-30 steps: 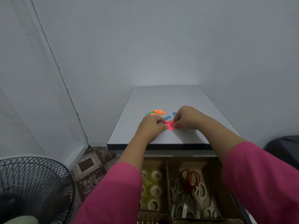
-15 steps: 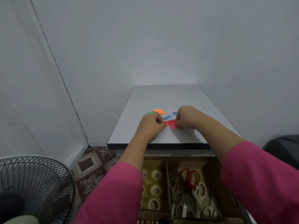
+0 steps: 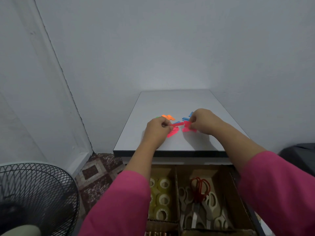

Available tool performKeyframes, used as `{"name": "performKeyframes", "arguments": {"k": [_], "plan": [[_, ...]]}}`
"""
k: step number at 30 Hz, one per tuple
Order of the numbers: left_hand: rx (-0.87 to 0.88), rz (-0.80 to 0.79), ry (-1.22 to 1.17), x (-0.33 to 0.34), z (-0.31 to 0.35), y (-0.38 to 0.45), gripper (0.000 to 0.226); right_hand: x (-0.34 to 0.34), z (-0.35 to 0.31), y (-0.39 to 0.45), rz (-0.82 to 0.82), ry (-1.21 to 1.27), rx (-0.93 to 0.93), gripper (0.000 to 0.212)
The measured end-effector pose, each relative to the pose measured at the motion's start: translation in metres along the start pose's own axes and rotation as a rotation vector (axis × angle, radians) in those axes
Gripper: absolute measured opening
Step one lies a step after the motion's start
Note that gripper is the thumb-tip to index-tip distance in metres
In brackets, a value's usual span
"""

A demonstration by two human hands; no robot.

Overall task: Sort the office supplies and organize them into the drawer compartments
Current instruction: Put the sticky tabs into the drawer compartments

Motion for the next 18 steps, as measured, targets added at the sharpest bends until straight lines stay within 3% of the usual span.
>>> {"name": "performKeyframes", "arguments": {"k": [3, 7, 13, 18], "plan": [[-0.021, 0.042, -0.035, -0.004, -0.001, -0.001, 0.008, -0.007, -0.001, -0.002, 0.06, 0.081, -0.047, 0.03], [-0.062, 0.156, -0.053, -0.014, -0.005, 0.0, 0.003, 0.002, -0.018, -0.008, -0.024, 0.181, -0.169, 0.003], [-0.082, 0.177, -0.071, -0.015, -0.007, -0.002, 0.001, 0.028, -0.04, -0.006, -0.152, -0.028, -0.303, 0.025], [-0.088, 0.163, -0.086, -0.015, -0.006, -0.002, 0.002, 0.033, -0.042, 0.002, -0.228, -0.229, -0.255, 0.033]]}}
Point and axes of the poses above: each hand's wrist, its own y-axis towards the middle knuckle, its own x-axis out of the palm, z = x × y, the point moved 6 cm from there along y, towards the middle knuckle, and after that the axes turned 12 degrees about y, right-handed, at the moved point
